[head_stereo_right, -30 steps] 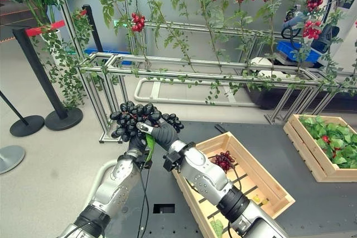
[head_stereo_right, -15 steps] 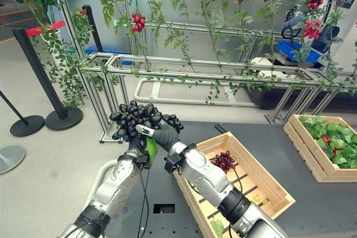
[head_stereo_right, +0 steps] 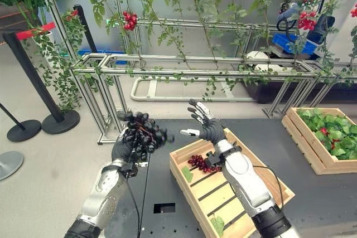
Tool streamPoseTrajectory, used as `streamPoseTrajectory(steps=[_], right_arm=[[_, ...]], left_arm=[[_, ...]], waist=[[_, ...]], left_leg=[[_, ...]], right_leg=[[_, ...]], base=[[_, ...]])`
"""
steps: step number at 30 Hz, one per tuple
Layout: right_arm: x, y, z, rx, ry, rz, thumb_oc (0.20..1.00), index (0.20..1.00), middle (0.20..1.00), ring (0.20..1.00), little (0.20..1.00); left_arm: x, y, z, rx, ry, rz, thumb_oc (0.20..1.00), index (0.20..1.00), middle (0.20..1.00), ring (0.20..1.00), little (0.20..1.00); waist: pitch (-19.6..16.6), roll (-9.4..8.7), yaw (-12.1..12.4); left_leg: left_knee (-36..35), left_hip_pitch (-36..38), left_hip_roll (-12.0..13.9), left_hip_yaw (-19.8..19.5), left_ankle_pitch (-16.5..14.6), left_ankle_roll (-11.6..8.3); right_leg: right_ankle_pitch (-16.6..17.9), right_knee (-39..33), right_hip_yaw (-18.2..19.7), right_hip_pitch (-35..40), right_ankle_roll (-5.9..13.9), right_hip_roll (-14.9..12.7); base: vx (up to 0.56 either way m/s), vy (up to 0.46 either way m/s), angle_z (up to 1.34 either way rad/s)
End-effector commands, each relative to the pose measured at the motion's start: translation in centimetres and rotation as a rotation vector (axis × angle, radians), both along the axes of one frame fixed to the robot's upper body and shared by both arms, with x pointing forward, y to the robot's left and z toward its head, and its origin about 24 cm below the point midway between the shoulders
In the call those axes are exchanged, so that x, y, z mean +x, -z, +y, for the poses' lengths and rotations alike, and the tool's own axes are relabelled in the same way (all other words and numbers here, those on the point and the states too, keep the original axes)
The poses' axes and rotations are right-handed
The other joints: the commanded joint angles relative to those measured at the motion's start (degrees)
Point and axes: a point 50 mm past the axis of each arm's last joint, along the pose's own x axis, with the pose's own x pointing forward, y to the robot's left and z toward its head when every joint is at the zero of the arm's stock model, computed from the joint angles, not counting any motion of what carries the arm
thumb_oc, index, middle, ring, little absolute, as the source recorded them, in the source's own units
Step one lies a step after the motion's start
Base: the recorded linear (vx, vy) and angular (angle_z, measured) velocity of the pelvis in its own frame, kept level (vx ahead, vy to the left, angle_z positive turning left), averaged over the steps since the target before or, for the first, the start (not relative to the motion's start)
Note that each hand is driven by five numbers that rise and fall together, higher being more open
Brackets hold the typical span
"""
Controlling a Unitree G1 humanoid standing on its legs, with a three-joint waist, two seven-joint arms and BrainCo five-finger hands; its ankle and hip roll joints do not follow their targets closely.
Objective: Pick up the fruits from the basket on one side to the basket on the other side
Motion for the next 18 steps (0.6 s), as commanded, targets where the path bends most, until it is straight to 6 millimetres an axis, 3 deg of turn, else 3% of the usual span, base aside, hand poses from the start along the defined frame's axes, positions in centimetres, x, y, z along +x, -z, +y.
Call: streamPoseTrajectory(steps=[1, 7, 18], right_arm=[[-0.3, -3.4, -0.9, 0.114, 0.021, -0.172, 1.000, 1.000, 1.000, 1.000, 1.000], [-0.7, -1.5, -2.4, 0.191, 0.095, -0.097, 1.000, 1.000, 1.000, 1.000, 1.000], [-0.8, -0.8, -3.3, 0.198, 0.152, -0.076, 1.000, 1.000, 1.000, 1.000, 1.000]], left_arm=[[1.5, -4.5, 0.9, 0.016, 0.010, -0.229, 0.200, 0.200, 0.200, 0.200, 0.200], [0.3, -3.4, 1.6, -0.025, 0.004, -0.197, 0.200, 0.200, 0.200, 0.200, 0.200], [-0.5, -2.6, 1.7, -0.071, 0.002, -0.184, 0.200, 0.200, 0.200, 0.200, 0.200]], waist=[[-1.7, -1.27, -0.2], [-1.6, -0.14, -0.5], [-0.6, 1.43, -0.5]], left_leg=[[7.1, 2.4, -0.6, -0.5, -13.9, 1.75], [7.4, 2.0, -0.1, -0.6, -13.6, 1.09], [8.9, 0.7, 0.7, -1.2, -12.5, -0.26]], right_leg=[[-8.7, 6.2, 0.0, -0.9, 0.73, -2.0], [-9.2, 5.7, -0.2, -0.9, 0.04, -1.5], [-9.6, 4.2, -0.8, -0.1, -1.52, 0.1]], base=[[0.00, 0.000, 0.00], [-0.01, -0.019, 0.00], [-0.04, -0.042, 0.00]])
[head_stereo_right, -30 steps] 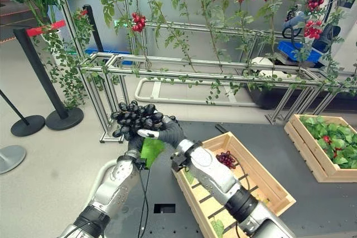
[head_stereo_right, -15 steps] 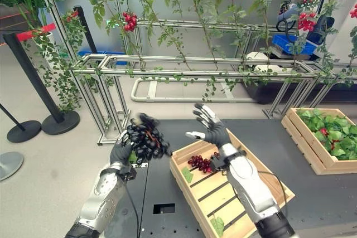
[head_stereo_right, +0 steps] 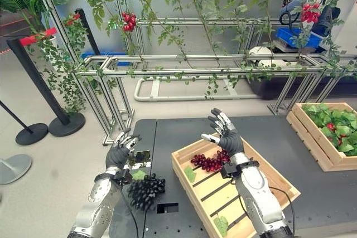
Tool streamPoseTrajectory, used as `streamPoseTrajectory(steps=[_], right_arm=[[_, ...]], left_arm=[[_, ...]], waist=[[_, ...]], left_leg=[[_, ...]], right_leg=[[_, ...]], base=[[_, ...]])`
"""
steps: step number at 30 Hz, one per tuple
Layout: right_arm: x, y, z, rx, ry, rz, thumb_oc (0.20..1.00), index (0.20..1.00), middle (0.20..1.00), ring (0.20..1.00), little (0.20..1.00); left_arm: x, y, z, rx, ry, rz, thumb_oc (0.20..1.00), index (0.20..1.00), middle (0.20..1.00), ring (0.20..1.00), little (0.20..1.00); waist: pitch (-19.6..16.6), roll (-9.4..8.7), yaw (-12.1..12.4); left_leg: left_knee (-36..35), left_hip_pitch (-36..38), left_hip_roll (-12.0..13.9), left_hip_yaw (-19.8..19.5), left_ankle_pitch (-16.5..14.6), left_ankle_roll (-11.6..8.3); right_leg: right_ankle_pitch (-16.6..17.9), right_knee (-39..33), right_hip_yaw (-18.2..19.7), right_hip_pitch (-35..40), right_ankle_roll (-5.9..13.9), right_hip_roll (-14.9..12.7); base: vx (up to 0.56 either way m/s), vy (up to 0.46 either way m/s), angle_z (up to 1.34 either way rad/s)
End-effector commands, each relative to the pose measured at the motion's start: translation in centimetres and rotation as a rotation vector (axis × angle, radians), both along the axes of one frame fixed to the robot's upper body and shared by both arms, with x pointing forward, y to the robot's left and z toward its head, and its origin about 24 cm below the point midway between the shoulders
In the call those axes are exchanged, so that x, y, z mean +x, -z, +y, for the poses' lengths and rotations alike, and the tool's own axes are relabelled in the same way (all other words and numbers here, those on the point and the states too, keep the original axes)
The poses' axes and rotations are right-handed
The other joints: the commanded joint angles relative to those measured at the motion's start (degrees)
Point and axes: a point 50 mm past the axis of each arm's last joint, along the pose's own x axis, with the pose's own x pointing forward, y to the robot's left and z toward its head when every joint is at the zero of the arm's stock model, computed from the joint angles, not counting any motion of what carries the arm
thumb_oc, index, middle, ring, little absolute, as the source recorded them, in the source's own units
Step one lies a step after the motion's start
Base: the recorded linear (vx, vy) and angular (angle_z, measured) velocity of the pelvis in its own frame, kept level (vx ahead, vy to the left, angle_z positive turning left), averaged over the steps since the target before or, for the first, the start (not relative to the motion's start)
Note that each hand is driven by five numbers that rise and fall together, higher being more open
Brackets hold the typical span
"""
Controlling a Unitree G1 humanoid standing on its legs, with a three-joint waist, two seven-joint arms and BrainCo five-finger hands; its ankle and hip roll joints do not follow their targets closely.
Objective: Pick up the fruits from the basket on one side to the basket on the other side
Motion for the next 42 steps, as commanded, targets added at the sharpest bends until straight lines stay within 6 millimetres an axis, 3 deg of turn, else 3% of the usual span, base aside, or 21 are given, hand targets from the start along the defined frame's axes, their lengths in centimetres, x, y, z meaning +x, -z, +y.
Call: streamPoseTrajectory(steps=[1, 14, 15, 19, 22, 23, 24, 30, 35, 42], right_arm=[[0.2, -2.4, -1.4, 0.077, 0.081, -0.142, 1.000, 1.000, 1.000, 1.000, 1.000], [-0.1, -1.3, -2.0, 0.058, 0.127, -0.103, 1.000, 1.000, 1.000, 1.000, 1.000], [-0.1, -1.0, -2.4, 0.037, 0.152, -0.097, 1.000, 1.000, 1.000, 1.000, 1.000], [-0.3, -0.6, -3.8, -0.088, 0.243, -0.090, 1.000, 1.000, 1.000, 1.000, 1.000], [-1.0, 1.5, -7.9, -0.321, 0.379, 0.030, 1.000, 1.000, 1.000, 1.000, 1.000], [-1.0, 1.5, -7.9, -0.324, 0.380, 0.031, 1.000, 1.000, 1.000, 1.000, 1.000], [-1.6, 2.3, -9.7, -0.432, 0.432, 0.089, 1.000, 1.000, 1.000, 1.000, 1.000], [-1.0, 3.4, -14.3, -0.727, 0.526, 0.241, 1.000, 1.000, 1.000, 1.000, 1.000], [1.2, 2.1, -15.7, -0.826, 0.564, 0.241, 1.000, 1.000, 1.000, 1.000, 1.000], [4.3, -0.1, -15.4, -0.885, 0.569, 0.195, 1.000, 1.000, 1.000, 1.000, 1.000]], left_arm=[[0.7, -2.6, 1.2, -0.013, -0.022, -0.150, 0.200, 0.200, 0.200, 0.200, 0.200], [0.3, -1.9, 1.3, -0.004, -0.035, -0.123, 0.200, 0.200, 0.200, 0.200, 0.200], [0.2, -1.7, 1.3, 0.010, -0.040, -0.114, 1.000, 1.000, 1.000, 1.000, 1.000], [-0.1, -1.3, 1.7, 0.026, -0.052, -0.096, 1.000, 1.000, 1.000, 1.000, 1.000], [-1.3, -0.6, 2.5, 0.075, -0.030, -0.061, 1.000, 1.000, 1.000, 1.000, 1.000], [-1.3, -0.6, 2.5, 0.074, -0.028, -0.060, 1.000, 1.000, 1.000, 1.000, 1.000], [-2.2, 0.0, 2.6, 0.082, -0.006, -0.031, 1.000, 1.000, 1.000, 1.000, 1.000], [-3.3, 1.1, 2.2, 0.082, 0.070, 0.023, 1.000, 1.000, 1.000, 1.000, 1.000], [-2.8, 0.5, 1.7, 0.092, 0.110, 0.004, 1.000, 1.000, 1.000, 1.000, 1.000], [-1.5, -1.3, 0.7, 0.099, 0.155, -0.075, 1.000, 1.000, 1.000, 1.000, 1.000]], waist=[[-0.7, -1.14, -0.5], [0.1, -0.18, -0.5], [0.0, -0.18, -0.6], [0.2, -0.26, -0.7], [0.6, -1.04, -0.6], [0.6, -0.99, -0.5], [0.8, -1.41, -0.3], [3.9, -2.43, 0.9], [9.5, -2.32, 1.4], [15.4, -1.65, 2.0]], left_leg=[[9.3, 0.1, 0.8, -1.3, -12.1, -0.33], [9.0, 0.9, 1.5, -2.1, -11.7, -1.04], [8.9, 1.1, 1.4, -2.1, -11.8, -1.04], [8.6, 1.4, 1.3, -2.1, -11.9, -0.96], [8.4, 1.2, 1.1, -2.5, -12.0, -0.69], [8.4, 1.2, 1.1, -2.5, -12.0, -0.67], [8.2, 1.2, 1.0, -2.6, -12.0, -0.55], [8.3, -1.2, 0.6, -3.2, -11.2, -0.12], [9.1, -5.4, -0.1, -3.9, -9.7, 0.24], [10.5, -11.5, -1.1, -4.0, -8.0, 0.95]], right_leg=[[-9.4, 4.0, -1.2, -0.3, -1.76, 0.1], [-9.8, 3.1, -2.4, 1.6, -2.73, 1.2], [-9.8, 3.0, -2.5, 1.8, -2.70, 1.2], [-9.7, 2.9, -2.6, 1.7, -2.53, 1.1], [-9.4, 3.3, -2.7, 1.3, -2.20, 1.0], [-9.4, 3.3, -2.7, 1.3, -2.18, 1.0], [-9.3, 3.4, -2.8, 1.1, -2.01, 0.9], [-8.2, 3.9, -2.8, -1.4, -1.42, 0.4], [-7.0, 5.5, -2.1, -6.4, -1.37, -0.2], [-5.4, 8.8, -1.0, -14.3, -1.41, -1.1]], base=[[-0.04, -0.031, 0.00], [0.00, -0.021, 0.04], [0.00, 0.000, 0.00], [0.00, 0.000, 0.00], [0.00, 0.000, 0.00], [0.00, 0.000, 0.00], [0.00, 0.000, 0.00], [-0.06, 0.010, 0.05], [-0.19, 0.029, 0.00], [-0.14, 0.043, 0.00]])
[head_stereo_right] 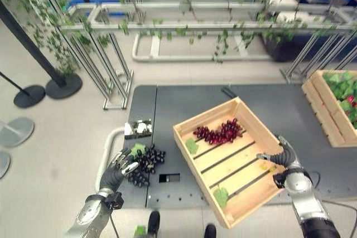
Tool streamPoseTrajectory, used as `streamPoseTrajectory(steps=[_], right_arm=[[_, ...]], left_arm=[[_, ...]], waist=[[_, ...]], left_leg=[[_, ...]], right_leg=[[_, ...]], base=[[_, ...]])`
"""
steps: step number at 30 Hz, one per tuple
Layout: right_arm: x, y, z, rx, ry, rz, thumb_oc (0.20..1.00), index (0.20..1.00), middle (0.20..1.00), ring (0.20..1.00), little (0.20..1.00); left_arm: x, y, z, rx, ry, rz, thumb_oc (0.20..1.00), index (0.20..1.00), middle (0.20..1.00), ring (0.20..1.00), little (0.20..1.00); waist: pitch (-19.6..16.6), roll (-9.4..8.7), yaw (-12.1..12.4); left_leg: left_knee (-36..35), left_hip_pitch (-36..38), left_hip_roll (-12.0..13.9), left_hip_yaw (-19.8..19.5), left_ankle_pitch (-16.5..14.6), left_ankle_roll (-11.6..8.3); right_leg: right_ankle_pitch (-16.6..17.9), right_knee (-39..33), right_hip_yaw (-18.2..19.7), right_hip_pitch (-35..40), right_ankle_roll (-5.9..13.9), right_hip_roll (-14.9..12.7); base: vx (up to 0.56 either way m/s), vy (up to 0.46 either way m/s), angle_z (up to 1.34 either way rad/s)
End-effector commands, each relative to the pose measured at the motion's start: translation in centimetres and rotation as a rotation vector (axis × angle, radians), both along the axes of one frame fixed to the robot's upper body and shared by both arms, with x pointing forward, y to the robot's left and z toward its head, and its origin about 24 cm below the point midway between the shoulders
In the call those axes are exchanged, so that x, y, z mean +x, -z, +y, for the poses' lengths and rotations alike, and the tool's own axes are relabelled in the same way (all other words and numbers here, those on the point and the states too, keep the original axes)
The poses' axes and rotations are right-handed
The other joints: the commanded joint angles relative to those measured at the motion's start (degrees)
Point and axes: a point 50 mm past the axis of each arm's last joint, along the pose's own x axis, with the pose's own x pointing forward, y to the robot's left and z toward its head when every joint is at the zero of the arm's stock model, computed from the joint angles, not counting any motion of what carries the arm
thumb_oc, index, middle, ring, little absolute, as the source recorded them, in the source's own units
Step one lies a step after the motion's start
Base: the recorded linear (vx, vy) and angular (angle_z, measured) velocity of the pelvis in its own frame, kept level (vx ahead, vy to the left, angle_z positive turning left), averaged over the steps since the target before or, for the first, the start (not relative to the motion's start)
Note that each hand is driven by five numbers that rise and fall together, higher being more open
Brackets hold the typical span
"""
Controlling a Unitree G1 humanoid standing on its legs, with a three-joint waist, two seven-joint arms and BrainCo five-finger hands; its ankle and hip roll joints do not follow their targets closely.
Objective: Pick up the fruits from the basket on one side to the basket on the other side
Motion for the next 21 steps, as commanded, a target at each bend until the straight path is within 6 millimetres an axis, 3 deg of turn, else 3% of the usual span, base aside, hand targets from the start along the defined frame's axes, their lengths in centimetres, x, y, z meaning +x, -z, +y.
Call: streamPoseTrajectory(steps=[1, 11, 16, 21], right_arm=[[2.8, -4.2, -0.2, -0.117, -0.027, -0.122, 1.000, 1.000, 1.000, 1.000, 1.000], [7.8, -7.6, 2.9, -0.251, -0.111, -0.149, 1.000, 1.000, 1.000, 1.000, 1.000], [10.4, -12.0, 5.9, -0.299, -0.184, -0.255, 1.000, 1.000, 1.000, 1.000, 1.000], [11.8, -14.7, 6.9, -0.387, -0.200, -0.277, 1.000, 1.000, 1.000, 1.000, 1.000]], left_arm=[[1.6, -3.8, -0.6, -0.003, 0.032, -0.186, 1.000, 1.000, 1.000, 1.000, 1.000], [2.8, -3.8, -2.2, 0.049, 0.106, -0.183, 1.000, 1.000, 1.000, 1.000, 1.000], [3.4, -3.5, -2.6, 0.076, 0.109, -0.164, 1.000, 1.000, 1.000, 1.000, 1.000], [3.6, -4.0, -3.0, 0.081, 0.124, -0.186, 1.000, 1.000, 1.000, 1.000, 1.000]], waist=[[1.2, -2.15, 1.5], [6.6, -1.95, 3.0], [9.6, -2.68, 4.2], [10.5, -3.42, 5.4]], left_leg=[[6.2, -1.5, -0.9, -1.7, -8.5, 1.39], [6.4, -5.9, -0.9, -1.7, -6.2, 1.73], [5.2, -7.7, -0.6, -2.9, -4.5, 1.76], [4.1, -9.4, -0.5, -3.8, -3.4, 1.68]], right_leg=[[-7.2, 8.6, 0.7, -7.6, -0.83, -1.9], [-5.9, 10.9, 1.7, -13.8, -0.58, -2.5], [-4.7, 10.8, 1.5, -16.3, -0.50, -2.4], [-3.8, 10.1, 1.3, -18.1, -0.10, -2.6]], base=[[-0.04, 0.030, -0.06], [-0.07, 0.016, -0.02], [-0.07, -0.011, 0.02], [-0.03, -0.003, 0.04]])
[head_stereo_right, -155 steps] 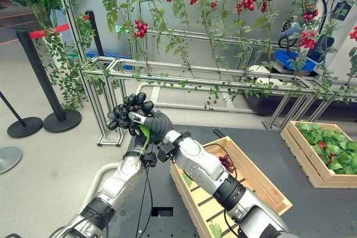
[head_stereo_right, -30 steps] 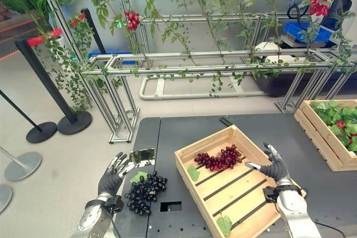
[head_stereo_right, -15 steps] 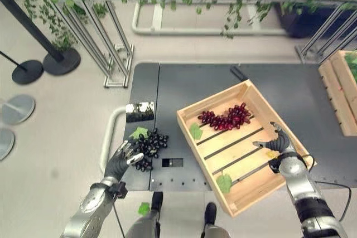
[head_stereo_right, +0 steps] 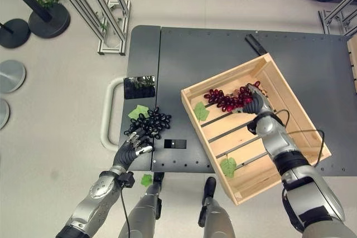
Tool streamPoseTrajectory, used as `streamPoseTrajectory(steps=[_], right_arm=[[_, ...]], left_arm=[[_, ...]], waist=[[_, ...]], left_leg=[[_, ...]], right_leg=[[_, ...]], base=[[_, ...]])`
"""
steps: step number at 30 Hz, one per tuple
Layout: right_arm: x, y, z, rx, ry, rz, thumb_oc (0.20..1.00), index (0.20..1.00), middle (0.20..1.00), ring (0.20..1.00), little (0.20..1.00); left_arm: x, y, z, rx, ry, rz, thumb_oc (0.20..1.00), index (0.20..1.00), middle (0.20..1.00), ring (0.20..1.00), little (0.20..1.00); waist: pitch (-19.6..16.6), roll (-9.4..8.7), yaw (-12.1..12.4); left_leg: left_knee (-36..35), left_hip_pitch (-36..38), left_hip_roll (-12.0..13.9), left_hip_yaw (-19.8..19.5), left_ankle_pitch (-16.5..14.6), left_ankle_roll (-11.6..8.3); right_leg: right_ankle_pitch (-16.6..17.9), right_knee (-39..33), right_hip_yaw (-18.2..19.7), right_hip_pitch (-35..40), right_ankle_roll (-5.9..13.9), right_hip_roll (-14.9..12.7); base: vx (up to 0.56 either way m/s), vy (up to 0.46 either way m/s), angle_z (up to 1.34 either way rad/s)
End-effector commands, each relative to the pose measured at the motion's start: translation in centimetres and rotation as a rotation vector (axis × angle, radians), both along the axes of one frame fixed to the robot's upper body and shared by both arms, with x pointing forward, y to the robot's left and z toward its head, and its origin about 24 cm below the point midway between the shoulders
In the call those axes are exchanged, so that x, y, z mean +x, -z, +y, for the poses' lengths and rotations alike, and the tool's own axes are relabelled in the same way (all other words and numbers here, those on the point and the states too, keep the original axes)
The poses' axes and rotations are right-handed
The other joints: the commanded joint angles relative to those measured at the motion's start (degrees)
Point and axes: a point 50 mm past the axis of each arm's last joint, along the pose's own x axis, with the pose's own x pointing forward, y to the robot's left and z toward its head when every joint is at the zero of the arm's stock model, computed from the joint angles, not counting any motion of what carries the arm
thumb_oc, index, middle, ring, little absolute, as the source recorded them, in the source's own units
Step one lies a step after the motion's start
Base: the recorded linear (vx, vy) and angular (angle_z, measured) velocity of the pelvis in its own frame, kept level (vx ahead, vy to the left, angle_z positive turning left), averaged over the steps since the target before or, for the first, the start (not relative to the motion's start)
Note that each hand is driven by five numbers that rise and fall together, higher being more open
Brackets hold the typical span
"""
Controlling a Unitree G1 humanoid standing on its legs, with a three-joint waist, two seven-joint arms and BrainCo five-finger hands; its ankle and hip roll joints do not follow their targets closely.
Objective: Pick up the fruits from the basket on one side to the basket on the other side
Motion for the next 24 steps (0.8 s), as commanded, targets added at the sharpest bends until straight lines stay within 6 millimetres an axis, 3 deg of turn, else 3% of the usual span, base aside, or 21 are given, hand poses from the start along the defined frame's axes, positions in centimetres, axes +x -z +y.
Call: streamPoseTrajectory(steps=[1, 4, 12, 17, 24], right_arm=[[0.8, -4.2, -0.3, -0.110, 0.007, -0.109, 1.000, 1.000, 1.000, 1.000, 1.000], [1.5, -5.4, -0.4, -0.166, 0.032, -0.095, 1.000, 1.000, 1.000, 1.000, 1.000], [2.3, -5.8, -0.9, -0.314, 0.084, -0.012, 1.000, 1.000, 1.000, 1.000, 1.000], [2.3, -4.0, -2.0, -0.481, 0.103, 0.170, 1.000, 1.000, 1.000, 1.000, 1.000], [2.1, -3.3, -2.2, -0.675, 0.078, 0.273, 1.000, 1.000, 1.000, 1.000, 1.000]], left_arm=[[-0.1, -1.8, -0.3, -0.007, 0.014, -0.103, 1.000, 1.000, 1.000, 1.000, 1.000], [-0.1, -1.8, -0.5, -0.006, 0.017, -0.101, 1.000, 1.000, 1.000, 1.000, 1.000], [0.2, -2.1, -0.7, -0.014, 0.010, -0.115, 1.000, 1.000, 1.000, 1.000, 1.000], [0.7, -2.6, -0.7, -0.012, 0.011, -0.130, 1.000, 1.000, 1.000, 1.000, 1.000], [1.2, -2.9, -0.4, -0.009, -0.006, -0.133, 1.000, 1.000, 1.000, 1.000, 1.000]], waist=[[0.1, -3.20, 0.9], [0.1, -3.87, 2.0], [0.1, -4.59, 4.3], [0.1, -5.10, 6.1], [0.1, -6.22, 7.0]], left_leg=[[1.7, -0.8, -0.1, -3.2, -3.9, 1.05], [1.4, -2.2, -0.3, -3.8, -3.5, 1.11], [1.1, -4.7, -0.8, -5.4, -2.8, 1.04], [0.8, -5.8, -1.3, -7.4, -2.6, 0.62], [0.7, -7.0, -1.8, -8.9, -1.9, 0.29]], right_leg=[[-1.3, 1.6, 0.8, -6.8, -0.26, -1.5], [-1.0, 1.4, 0.2, -7.7, 0.01, -1.8], [-0.6, 1.2, -1.3, -8.9, 0.30, -2.4], [-1.2, 1.5, -3.5, -8.5, 0.37, -2.6], [-1.3, 1.3, -5.3, -8.2, 0.35, -2.8]], base=[[-0.01, 0.001, 0.08], [0.00, 0.011, 0.08], [0.00, -0.008, 0.13], [0.02, -0.042, 0.17], [0.01, -0.025, 0.21]])
